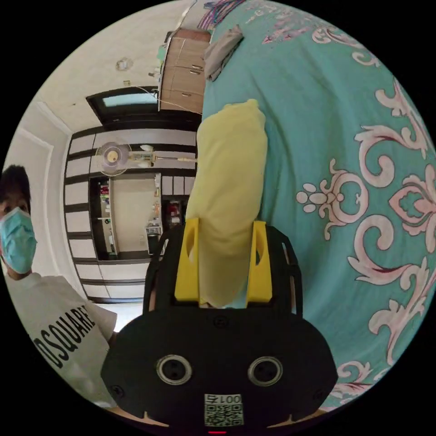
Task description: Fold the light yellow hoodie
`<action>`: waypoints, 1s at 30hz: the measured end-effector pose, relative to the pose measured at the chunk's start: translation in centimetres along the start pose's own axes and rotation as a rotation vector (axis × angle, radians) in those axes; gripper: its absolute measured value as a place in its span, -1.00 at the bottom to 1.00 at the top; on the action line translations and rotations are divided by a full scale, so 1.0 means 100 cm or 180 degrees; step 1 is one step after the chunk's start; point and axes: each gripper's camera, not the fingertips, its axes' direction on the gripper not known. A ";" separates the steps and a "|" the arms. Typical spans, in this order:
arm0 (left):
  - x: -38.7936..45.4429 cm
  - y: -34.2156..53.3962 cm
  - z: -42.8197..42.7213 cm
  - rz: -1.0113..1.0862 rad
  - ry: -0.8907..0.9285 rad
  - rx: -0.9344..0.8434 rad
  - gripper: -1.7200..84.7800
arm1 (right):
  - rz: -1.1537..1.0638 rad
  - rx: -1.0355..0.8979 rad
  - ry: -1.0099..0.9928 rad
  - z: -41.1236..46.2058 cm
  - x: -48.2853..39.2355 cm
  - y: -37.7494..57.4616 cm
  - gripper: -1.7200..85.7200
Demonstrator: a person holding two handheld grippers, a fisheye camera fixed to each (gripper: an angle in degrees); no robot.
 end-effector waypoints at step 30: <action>0.243 -0.104 0.048 0.1478 0.1615 0.0270 -0.76 | -0.1540 0.0876 -0.1001 0.072 -0.374 -0.363 -0.82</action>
